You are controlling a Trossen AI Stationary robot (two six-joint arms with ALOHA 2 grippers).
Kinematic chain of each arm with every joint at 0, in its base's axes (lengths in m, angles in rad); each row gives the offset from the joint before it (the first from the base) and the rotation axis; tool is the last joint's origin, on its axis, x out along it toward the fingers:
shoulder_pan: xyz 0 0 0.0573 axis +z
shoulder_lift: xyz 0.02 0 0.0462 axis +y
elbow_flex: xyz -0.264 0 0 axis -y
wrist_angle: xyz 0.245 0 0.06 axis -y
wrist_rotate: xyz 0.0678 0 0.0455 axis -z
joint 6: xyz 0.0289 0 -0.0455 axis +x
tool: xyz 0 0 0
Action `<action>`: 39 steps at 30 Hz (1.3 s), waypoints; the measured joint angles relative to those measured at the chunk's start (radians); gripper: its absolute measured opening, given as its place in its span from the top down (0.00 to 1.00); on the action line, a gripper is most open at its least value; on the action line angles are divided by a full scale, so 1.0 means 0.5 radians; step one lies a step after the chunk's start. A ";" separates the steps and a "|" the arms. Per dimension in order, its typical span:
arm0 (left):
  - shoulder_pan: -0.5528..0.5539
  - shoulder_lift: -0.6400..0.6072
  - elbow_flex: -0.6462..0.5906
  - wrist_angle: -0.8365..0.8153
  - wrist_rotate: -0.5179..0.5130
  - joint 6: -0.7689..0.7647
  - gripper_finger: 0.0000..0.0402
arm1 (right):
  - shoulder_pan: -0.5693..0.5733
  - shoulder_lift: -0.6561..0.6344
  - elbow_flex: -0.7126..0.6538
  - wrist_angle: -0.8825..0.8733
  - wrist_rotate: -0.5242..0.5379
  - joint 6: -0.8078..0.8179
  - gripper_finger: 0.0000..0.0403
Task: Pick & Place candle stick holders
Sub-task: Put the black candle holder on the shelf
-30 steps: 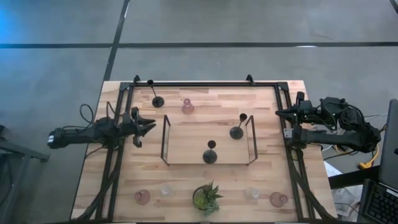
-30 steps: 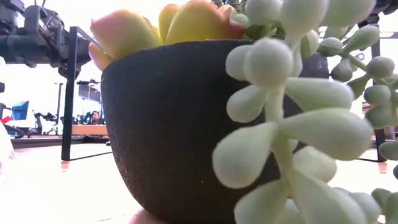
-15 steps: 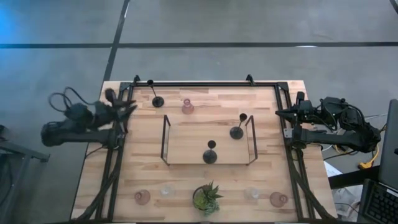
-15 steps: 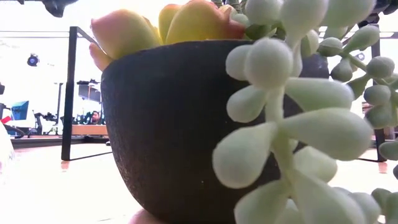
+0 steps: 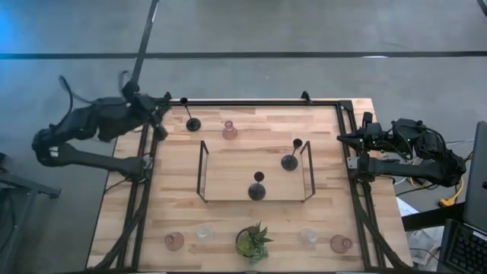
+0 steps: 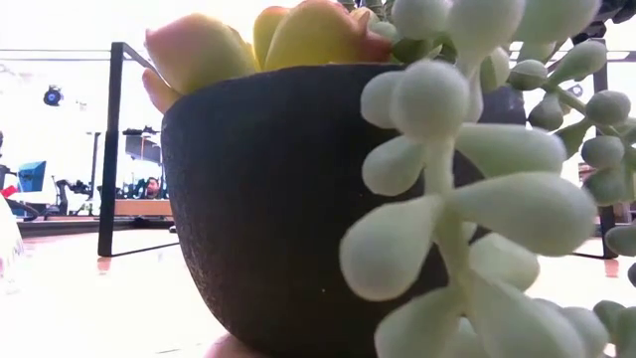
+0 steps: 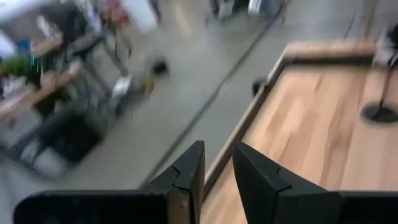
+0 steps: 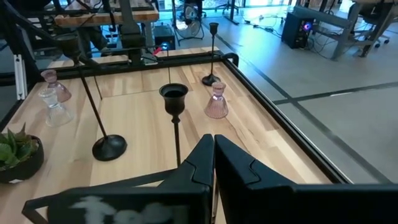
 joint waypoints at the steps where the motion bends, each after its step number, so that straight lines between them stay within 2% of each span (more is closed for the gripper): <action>1: 0.035 0.068 0.089 -0.079 0.006 -0.062 0.78 | 0.000 0.000 0.000 -0.001 0.001 0.001 0.98; 5: 0.243 0.299 0.387 -0.361 0.112 -0.235 0.78 | 0.001 0.000 0.000 0.000 0.001 0.000 0.98; 9: 0.559 0.539 0.586 -0.585 0.523 -0.313 0.78 | 0.000 0.000 0.000 -0.001 0.001 0.002 0.98; 12: 0.830 0.682 0.667 -0.701 0.718 -0.333 0.78 | 0.000 0.000 0.000 0.000 0.001 0.002 0.98; 18: 1.320 0.927 0.729 -0.767 0.734 -0.355 0.78 | 0.000 0.000 0.000 -0.001 0.002 0.002 0.98; 22: 1.569 1.067 0.747 -0.834 0.800 -0.269 0.78 | 0.000 0.000 0.000 -0.001 0.002 0.001 0.98; 29: 1.769 1.261 0.746 -0.933 0.985 -0.180 0.78 | 0.000 0.000 0.000 -0.001 0.004 0.002 0.98; 39: 1.772 1.371 0.775 -1.070 1.213 -0.106 0.78 | 0.000 0.000 0.000 -0.001 0.003 0.001 0.98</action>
